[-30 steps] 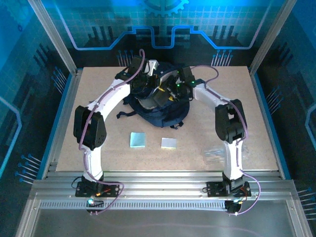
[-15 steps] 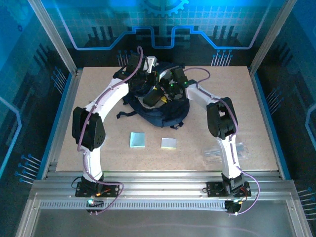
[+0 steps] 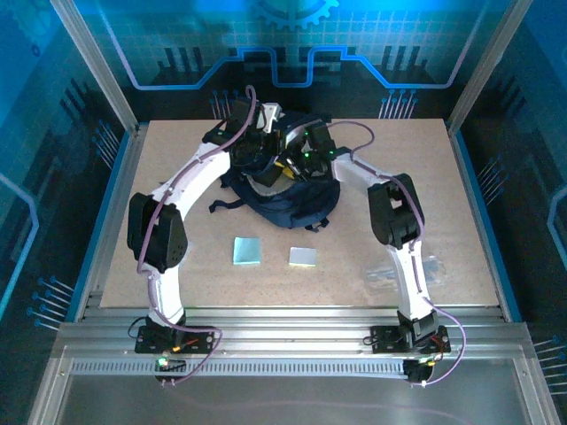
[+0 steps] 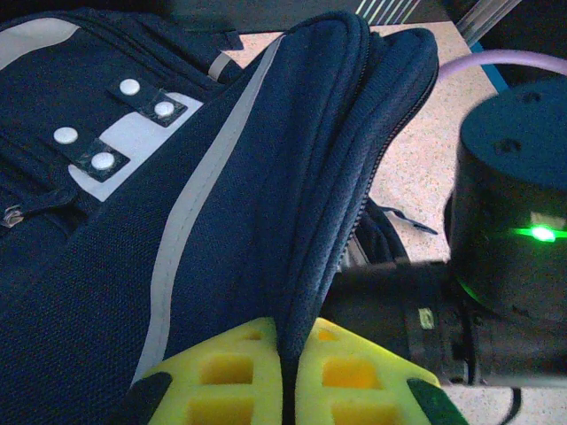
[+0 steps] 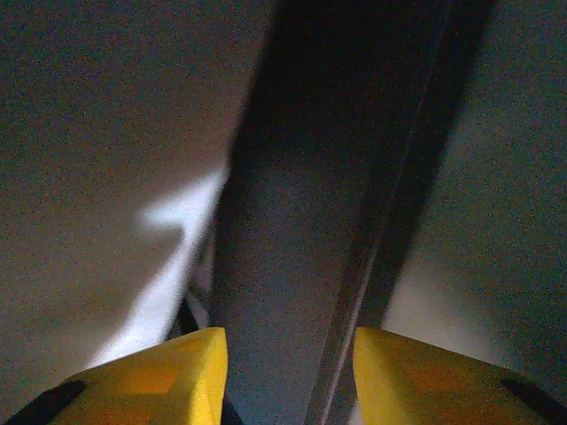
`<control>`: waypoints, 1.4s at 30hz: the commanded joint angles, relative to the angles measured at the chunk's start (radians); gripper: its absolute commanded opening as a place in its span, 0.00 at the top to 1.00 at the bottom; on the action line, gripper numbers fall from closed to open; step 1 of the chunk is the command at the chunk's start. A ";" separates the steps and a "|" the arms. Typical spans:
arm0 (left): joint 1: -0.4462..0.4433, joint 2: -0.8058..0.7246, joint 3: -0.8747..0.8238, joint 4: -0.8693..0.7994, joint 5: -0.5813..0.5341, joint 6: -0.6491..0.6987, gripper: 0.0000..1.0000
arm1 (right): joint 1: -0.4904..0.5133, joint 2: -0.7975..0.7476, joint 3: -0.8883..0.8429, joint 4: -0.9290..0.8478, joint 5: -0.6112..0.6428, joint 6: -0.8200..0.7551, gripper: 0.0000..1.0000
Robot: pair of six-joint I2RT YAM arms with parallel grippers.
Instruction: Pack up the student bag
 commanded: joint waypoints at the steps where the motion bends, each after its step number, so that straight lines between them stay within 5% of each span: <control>1: -0.002 -0.058 -0.019 0.091 0.017 -0.048 1.00 | -0.038 -0.195 -0.104 -0.115 -0.013 -0.172 0.52; 4: -0.002 -0.059 -0.054 0.110 0.013 -0.046 1.00 | -0.075 -0.347 -0.235 -0.257 0.025 -0.289 0.44; 12: -0.006 -0.062 -0.130 0.161 0.039 -0.068 1.00 | -0.150 -0.671 -0.503 -0.680 0.316 -0.394 0.00; 16: -0.013 -0.056 -0.159 0.166 0.054 -0.075 0.92 | -0.182 -0.792 -0.653 -0.796 0.402 -0.338 0.00; 21: -0.018 -0.069 -0.212 0.156 0.058 -0.113 0.32 | -0.228 -0.900 -0.830 -0.857 0.400 -0.230 0.00; 26: -0.017 -0.155 -0.330 0.202 0.027 -0.149 0.04 | -0.310 -0.962 -0.992 -0.780 0.354 -0.165 0.00; 36: -0.018 -0.313 -0.485 0.250 -0.057 -0.174 0.01 | -0.476 -1.042 -1.199 -0.563 0.332 -0.002 0.00; 42: -0.018 -0.328 -0.511 0.261 -0.043 -0.192 0.01 | -0.485 -1.039 -1.262 -0.431 0.393 0.067 0.00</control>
